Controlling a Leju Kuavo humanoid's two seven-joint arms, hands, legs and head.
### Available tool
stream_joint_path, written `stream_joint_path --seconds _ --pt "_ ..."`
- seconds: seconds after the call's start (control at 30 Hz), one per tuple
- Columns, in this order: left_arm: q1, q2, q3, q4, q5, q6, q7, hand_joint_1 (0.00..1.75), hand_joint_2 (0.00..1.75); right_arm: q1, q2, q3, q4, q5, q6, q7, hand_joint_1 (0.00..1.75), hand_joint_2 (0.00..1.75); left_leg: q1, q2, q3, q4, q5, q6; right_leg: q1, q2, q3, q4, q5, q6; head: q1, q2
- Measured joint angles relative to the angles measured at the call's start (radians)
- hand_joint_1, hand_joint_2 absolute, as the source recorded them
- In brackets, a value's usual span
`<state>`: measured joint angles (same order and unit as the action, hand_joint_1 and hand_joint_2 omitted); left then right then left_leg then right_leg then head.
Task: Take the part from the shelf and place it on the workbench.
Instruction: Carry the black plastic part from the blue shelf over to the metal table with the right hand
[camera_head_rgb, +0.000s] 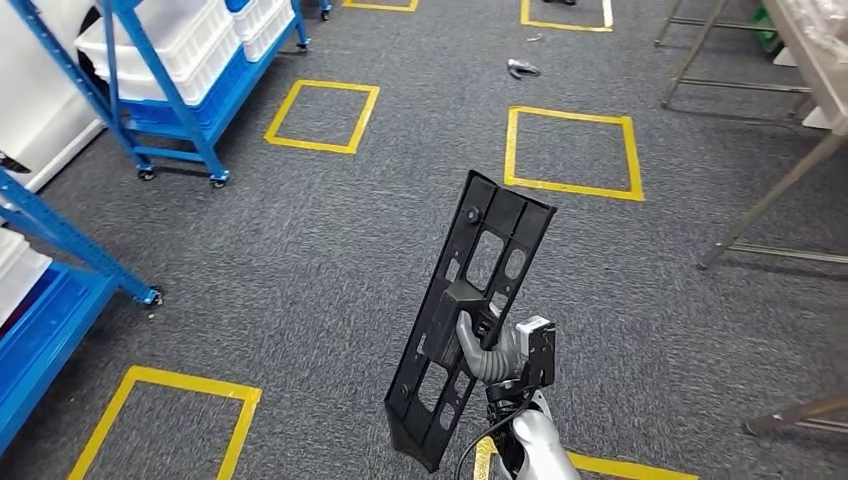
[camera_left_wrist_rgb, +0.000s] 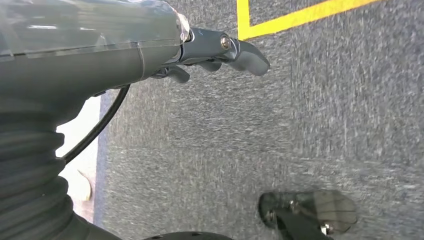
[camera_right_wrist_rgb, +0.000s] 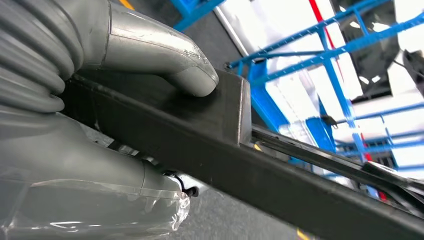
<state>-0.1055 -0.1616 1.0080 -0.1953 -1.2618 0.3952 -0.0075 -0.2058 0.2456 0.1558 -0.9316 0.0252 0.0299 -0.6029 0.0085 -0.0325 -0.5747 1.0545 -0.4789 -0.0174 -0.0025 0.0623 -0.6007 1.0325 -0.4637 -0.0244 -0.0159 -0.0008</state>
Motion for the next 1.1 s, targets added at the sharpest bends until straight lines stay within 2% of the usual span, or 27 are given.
stream_joint_path --seconds 0.03,0.1,0.17,0.2,0.27,0.3,0.33,0.37,0.4,0.47,0.5,0.53,0.57,0.63,0.7,0.77,0.8,0.83,0.87,0.9,0.97,1.0,1.03,1.1 --pt "0.002 0.002 0.005 0.000 0.002 -0.005 0.000 0.00 1.75 -0.002 0.002 -0.002 0.002 -0.006 0.002 -0.002 1.75 1.75 0.000 -0.010 0.009 -0.024 0.002 0.003 0.000 0.007 -0.005 0.002 0.002 0.005 0.001 0.000" --pt "0.002 0.004 0.012 0.000 0.006 -0.015 0.002 0.00 1.75 -0.004 0.004 -0.006 0.004 -0.014 0.004 -0.006 1.75 1.75 -0.002 -0.007 0.012 -0.036 0.000 0.011 -0.001 0.019 -0.012 0.002 0.006 0.017 0.001 0.000" --pt "0.001 0.006 0.019 0.000 0.013 -0.032 0.005 0.00 1.75 -0.004 0.004 -0.009 0.005 -0.016 0.004 -0.009 1.75 1.75 0.000 0.006 0.014 -0.044 0.007 0.024 -0.001 0.005 -0.020 0.019 -0.008 0.026 0.002 0.000" --pt "0.001 0.007 0.023 0.000 0.019 -0.047 0.005 0.00 1.75 -0.005 0.005 -0.010 0.005 -0.016 0.003 -0.011 1.75 1.75 0.002 0.013 0.015 -0.048 0.010 0.029 -0.001 -0.011 -0.035 0.053 -0.031 0.029 0.004 0.000" --pt "0.001 0.010 0.034 0.000 0.037 -0.088 0.001 0.00 1.75 -0.007 0.006 -0.010 0.006 -0.017 0.000 -0.013 1.75 1.75 0.000 0.029 0.015 -0.051 0.012 0.036 -0.002 -0.043 -0.088 0.171 -0.096 0.035 0.007 0.000" --pt "0.001 0.013 0.041 0.000 0.047 -0.113 -0.003 0.00 1.75 -0.007 0.006 -0.010 0.006 -0.018 -0.001 -0.014 1.75 1.75 -0.001 0.038 0.014 -0.051 0.011 0.037 -0.003 -0.049 -0.116 0.232 -0.120 0.037 0.007 0.000" --pt "0.000 0.015 0.048 0.000 0.055 -0.135 -0.008 0.00 1.75 -0.007 0.006 -0.010 0.006 -0.019 -0.002 -0.014 1.75 1.75 -0.002 0.046 0.014 -0.050 0.011 0.038 -0.004 -0.052 -0.133 0.270 -0.129 0.038 0.007 0.000" --pt "-0.002 0.017 0.053 0.000 0.061 -0.153 -0.012 0.00 1.75 -0.007 0.006 -0.010 0.006 -0.021 -0.002 -0.014 1.75 1.75 -0.003 0.054 0.015 -0.050 0.010 0.038 -0.004 -0.055 -0.133 0.272 -0.119 0.038 0.007 0.000" --pt "-0.005 0.017 0.058 0.000 0.065 -0.167 -0.016 0.00 1.75 -0.007 0.006 -0.011 0.006 -0.023 -0.001 -0.014 1.75 1.75 -0.003 0.061 0.016 -0.049 0.009 0.037 -0.004 -0.059 -0.113 0.236 -0.092 0.037 0.007 0.000" --pt "-0.015 0.018 0.064 0.000 0.073 -0.187 -0.025 0.00 1.75 -0.012 0.007 -0.011 0.006 -0.024 0.004 -0.014 1.75 1.75 -0.005 0.072 0.019 -0.049 0.006 0.034 0.001 -0.088 -0.041 0.099 -0.028 0.029 0.007 0.000" --pt "-0.020 0.018 0.067 0.000 0.076 -0.196 -0.030 0.00 1.75 -0.016 0.007 -0.011 0.006 -0.023 0.006 -0.013 1.75 1.75 -0.008 0.077 0.019 -0.047 0.005 0.030 0.005 -0.103 -0.012 0.042 -0.011 0.024 0.007 0.000" --pt "-0.025 0.018 0.071 0.000 0.079 -0.203 -0.033 0.00 1.75 -0.020 0.009 -0.011 0.005 -0.021 0.008 -0.013 1.75 1.75 -0.011 0.083 0.018 -0.046 0.004 0.026 0.010 -0.115 0.003 0.008 -0.005 0.021 0.006 0.000" --pt "-0.029 0.018 0.074 0.000 0.081 -0.207 -0.036 0.00 1.75 -0.023 0.010 -0.011 0.005 -0.019 0.008 -0.012 1.75 1.75 -0.013 0.090 0.018 -0.046 0.003 0.022 0.013 -0.118 0.005 -0.003 -0.008 0.018 0.006 0.000" --pt "-0.037 0.019 0.079 0.000 0.083 -0.213 -0.037 0.00 1.75 -0.025 0.012 -0.011 0.004 -0.016 0.008 -0.009 1.75 1.75 -0.013 0.101 0.018 -0.044 -0.002 0.013 0.011 -0.103 0.003 -0.008 -0.004 0.012 0.006 0.000" --pt "-0.043 0.020 0.082 0.000 0.085 -0.218 -0.036 0.00 1.75 -0.028 0.014 -0.011 0.002 -0.014 0.008 -0.006 1.75 1.75 -0.011 0.084 0.004 -0.003 -0.033 0.004 0.003 -0.087 0.006 -0.015 0.001 0.002 0.005 0.000" --pt "-0.044 0.021 0.085 0.000 0.083 -0.223 -0.031 0.00 1.75 -0.032 0.018 -0.010 0.000 -0.013 0.009 -0.003 1.75 1.75 -0.007 0.054 -0.047 0.113 -0.095 -0.004 0.000 -0.070 0.007 -0.017 0.004 -0.004 0.005 0.000" --pt "-0.043 0.021 0.085 0.000 0.081 -0.223 -0.025 0.00 1.75 -0.034 0.020 -0.010 0.000 -0.013 0.009 -0.001 1.75 1.75 -0.005 0.047 -0.080 0.183 -0.122 -0.006 0.000 -0.062 0.007 -0.016 0.004 -0.005 0.005 0.000" --pt "-0.042 0.021 0.086 0.000 0.079 -0.224 -0.020 0.00 1.75 -0.034 0.021 -0.010 0.000 -0.013 0.009 0.002 1.75 1.75 -0.004 0.043 -0.106 0.234 -0.135 -0.008 0.000 -0.053 0.007 -0.015 0.004 -0.006 0.005 0.000" --pt "-0.040 0.021 0.086 0.000 0.077 -0.224 -0.015 0.00 1.75 -0.034 0.021 -0.010 0.000 -0.013 0.009 0.003 1.75 1.75 -0.002 0.042 -0.117 0.250 -0.129 -0.009 0.000 -0.043 0.007 -0.014 0.003 -0.006 0.005 0.000" --pt "-0.039 0.021 0.086 0.000 0.076 -0.223 -0.012 0.00 1.75 -0.033 0.021 -0.010 0.000 -0.013 0.009 0.004 1.75 1.75 -0.001 0.041 -0.109 0.226 -0.103 -0.009 -0.001 -0.033 0.007 -0.012 0.003 -0.005 0.005 0.000" --pt "-0.039 0.022 0.086 0.000 0.076 -0.223 -0.007 0.00 1.75 -0.034 0.021 -0.010 -0.002 -0.013 0.010 0.004 1.75 1.75 0.004 0.026 -0.054 0.096 -0.029 -0.007 -0.002 -0.015 0.007 -0.006 0.000 0.000 0.005 0.000" --pt "-0.038 0.023 0.086 0.000 0.076 -0.222 -0.005 0.00 1.75 -0.034 0.022 -0.010 -0.004 -0.013 0.010 0.004 1.75 1.75 0.006 0.013 -0.026 0.032 -0.006 -0.006 -0.001 -0.006 0.005 -0.002 -0.001 0.003 0.005 0.000" --pt "-0.038 0.024 0.086 0.000 0.075 -0.222 -0.003 0.00 1.75 -0.034 0.022 -0.010 -0.004 -0.013 0.010 0.004 1.75 1.75 0.007 0.001 -0.009 -0.007 0.004 -0.003 -0.001 0.001 0.001 0.001 -0.001 0.008 0.006 0.000" --pt "-0.037 0.024 0.086 0.000 0.071 -0.222 -0.002 0.00 1.75 -0.033 0.021 -0.010 -0.005 -0.014 0.011 0.005 1.75 1.75 0.004 -0.005 0.000 -0.029 0.004 0.005 -0.002 0.013 -0.006 0.002 0.002 0.019 0.006 0.000"
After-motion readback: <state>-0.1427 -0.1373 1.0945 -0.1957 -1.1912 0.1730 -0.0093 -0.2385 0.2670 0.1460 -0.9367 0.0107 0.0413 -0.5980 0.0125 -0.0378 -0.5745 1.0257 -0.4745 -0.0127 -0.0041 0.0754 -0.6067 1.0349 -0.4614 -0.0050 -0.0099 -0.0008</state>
